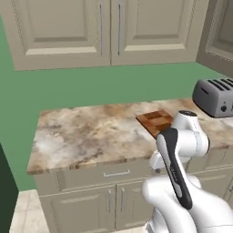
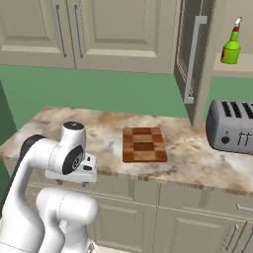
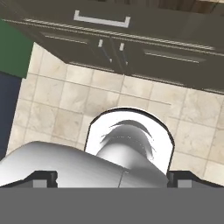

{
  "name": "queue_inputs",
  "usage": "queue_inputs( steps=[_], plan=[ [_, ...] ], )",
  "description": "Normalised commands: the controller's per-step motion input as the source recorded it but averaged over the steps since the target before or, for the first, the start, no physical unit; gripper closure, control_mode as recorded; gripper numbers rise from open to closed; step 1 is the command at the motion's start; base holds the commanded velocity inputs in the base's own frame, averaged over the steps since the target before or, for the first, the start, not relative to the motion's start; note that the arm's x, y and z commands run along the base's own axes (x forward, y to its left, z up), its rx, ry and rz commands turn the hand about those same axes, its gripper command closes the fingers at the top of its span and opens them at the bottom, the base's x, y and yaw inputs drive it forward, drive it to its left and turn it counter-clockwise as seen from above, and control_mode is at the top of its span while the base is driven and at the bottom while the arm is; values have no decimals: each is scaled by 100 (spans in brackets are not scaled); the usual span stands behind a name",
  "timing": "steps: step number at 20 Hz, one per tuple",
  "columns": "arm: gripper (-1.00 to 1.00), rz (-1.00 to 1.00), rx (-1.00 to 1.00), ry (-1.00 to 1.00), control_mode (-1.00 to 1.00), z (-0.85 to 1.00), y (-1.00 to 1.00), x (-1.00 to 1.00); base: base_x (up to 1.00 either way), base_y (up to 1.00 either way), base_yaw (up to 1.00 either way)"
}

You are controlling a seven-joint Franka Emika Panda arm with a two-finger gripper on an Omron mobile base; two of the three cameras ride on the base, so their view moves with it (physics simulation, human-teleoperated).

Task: Move the cutting board and knife to the sink. Then move spray from the cabinet to the counter.

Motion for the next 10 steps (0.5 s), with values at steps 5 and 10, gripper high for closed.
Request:
queue_inputs(
  steps=[5, 10],
  plan=[
    [-100, 0, 0, 0, 100, 0, 0, 0, 74, 10, -20],
    [-100, 0, 0, 0, 100, 0, 0, 0, 24, 24, -12]
  ],
)
